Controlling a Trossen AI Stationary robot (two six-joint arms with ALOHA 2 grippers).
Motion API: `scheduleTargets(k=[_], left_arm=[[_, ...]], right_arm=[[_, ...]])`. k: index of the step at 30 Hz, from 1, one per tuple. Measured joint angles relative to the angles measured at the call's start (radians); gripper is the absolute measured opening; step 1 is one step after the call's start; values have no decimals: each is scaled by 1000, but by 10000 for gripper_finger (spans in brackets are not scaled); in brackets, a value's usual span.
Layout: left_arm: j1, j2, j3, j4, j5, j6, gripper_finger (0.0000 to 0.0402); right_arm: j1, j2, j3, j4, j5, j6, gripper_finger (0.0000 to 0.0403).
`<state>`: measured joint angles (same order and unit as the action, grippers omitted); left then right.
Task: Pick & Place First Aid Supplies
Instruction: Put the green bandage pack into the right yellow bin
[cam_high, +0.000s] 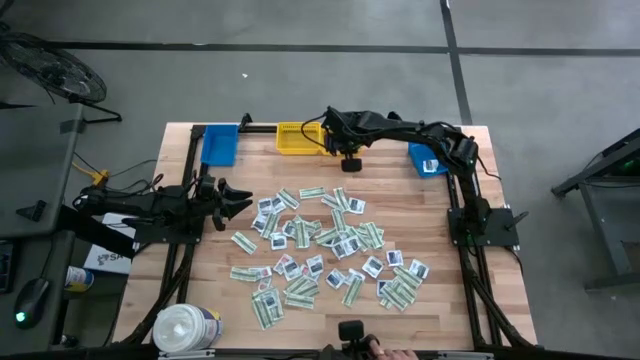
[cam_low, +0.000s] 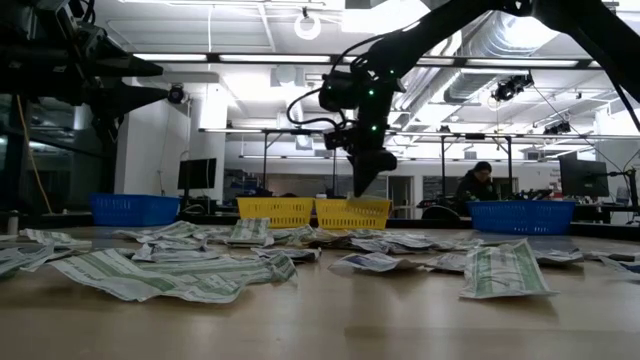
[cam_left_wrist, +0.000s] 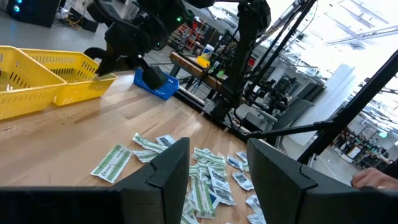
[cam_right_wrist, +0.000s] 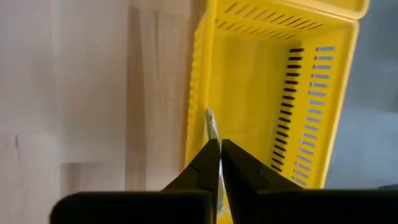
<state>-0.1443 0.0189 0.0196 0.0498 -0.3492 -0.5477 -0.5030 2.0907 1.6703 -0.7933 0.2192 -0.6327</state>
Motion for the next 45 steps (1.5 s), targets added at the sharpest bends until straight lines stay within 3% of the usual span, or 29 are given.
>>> scheduleTargets(k=[10, 15, 20, 30, 34, 42, 45], left_arm=[[0, 0, 0, 0, 0, 0, 161], [0, 0, 0, 0, 0, 0, 161], [0, 0, 0, 0, 0, 0, 161], [0, 0, 0, 0, 0, 0, 161], [0, 0, 0, 0, 0, 0, 161], [0, 0, 0, 0, 0, 0, 161], [0, 0, 0, 0, 0, 0, 161]], right_arm=[[0, -1, 0, -19, -40, 24, 85], [8, -2, 0, -19, 17, 41, 109], [33, -6, 0, -22, 87, 49, 114], [131, -6, 0, -29, 82, 81, 114], [170, -6, 0, -25, -6, 175, 114], [161, -6, 0, 24, -332, 688, 114], [148, -6, 0, 67, -382, 791, 114]])
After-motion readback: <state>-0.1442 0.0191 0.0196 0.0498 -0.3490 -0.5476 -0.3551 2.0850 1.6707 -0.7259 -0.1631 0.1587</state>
